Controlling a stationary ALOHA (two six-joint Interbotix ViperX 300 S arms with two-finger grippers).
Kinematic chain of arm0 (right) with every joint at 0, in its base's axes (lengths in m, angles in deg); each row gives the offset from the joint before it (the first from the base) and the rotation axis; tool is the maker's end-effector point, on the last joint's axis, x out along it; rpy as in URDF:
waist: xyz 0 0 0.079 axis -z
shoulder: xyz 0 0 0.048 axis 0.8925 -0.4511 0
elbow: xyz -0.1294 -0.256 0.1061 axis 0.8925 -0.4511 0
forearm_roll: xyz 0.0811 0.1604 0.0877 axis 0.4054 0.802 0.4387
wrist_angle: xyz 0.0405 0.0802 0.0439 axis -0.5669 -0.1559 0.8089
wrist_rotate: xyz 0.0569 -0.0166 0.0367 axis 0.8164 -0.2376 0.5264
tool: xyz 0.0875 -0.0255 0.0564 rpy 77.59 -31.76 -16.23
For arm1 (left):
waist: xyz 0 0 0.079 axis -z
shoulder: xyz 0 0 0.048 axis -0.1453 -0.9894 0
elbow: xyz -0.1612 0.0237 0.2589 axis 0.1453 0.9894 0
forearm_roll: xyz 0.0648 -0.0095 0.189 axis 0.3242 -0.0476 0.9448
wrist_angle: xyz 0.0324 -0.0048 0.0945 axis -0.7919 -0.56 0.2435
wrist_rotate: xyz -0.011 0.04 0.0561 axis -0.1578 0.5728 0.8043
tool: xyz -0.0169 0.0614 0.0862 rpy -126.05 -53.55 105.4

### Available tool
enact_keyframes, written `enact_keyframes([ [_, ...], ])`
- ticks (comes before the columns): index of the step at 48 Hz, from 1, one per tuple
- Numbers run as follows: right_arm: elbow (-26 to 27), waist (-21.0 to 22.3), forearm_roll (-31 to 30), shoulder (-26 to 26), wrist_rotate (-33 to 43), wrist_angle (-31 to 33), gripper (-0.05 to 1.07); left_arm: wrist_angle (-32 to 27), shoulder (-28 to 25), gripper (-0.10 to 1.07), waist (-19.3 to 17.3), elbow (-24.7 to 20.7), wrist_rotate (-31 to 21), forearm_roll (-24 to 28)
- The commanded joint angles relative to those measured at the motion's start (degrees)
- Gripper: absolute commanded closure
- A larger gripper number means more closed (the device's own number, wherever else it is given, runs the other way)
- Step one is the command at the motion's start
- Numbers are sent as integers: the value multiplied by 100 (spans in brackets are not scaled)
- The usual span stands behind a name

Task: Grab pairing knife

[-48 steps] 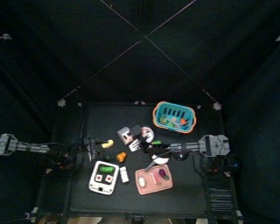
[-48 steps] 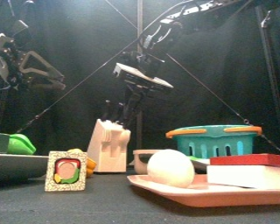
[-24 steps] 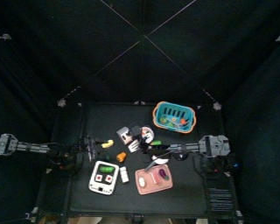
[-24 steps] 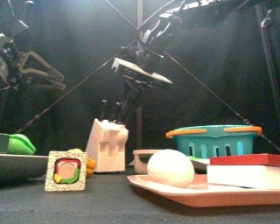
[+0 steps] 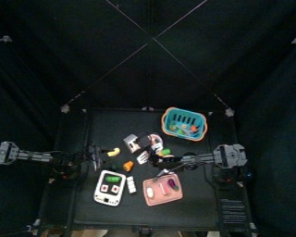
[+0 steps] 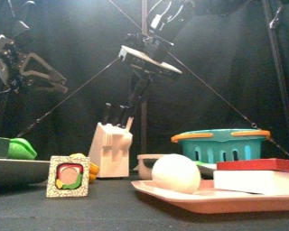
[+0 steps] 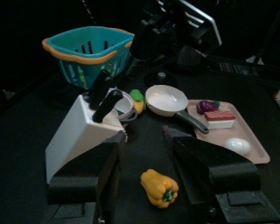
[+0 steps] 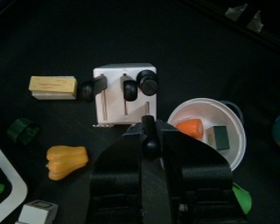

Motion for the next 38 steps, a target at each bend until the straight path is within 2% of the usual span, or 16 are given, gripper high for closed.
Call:
enact_keyframes([
  [1, 114, -53, -53, 299, 9, 97, 63, 18, -18, 19, -9, -62, 9, 18],
  [38, 97, -299, -62, 431, 18, 211, 63, 18, -18, 19, -9, -62, 18, 18],
])
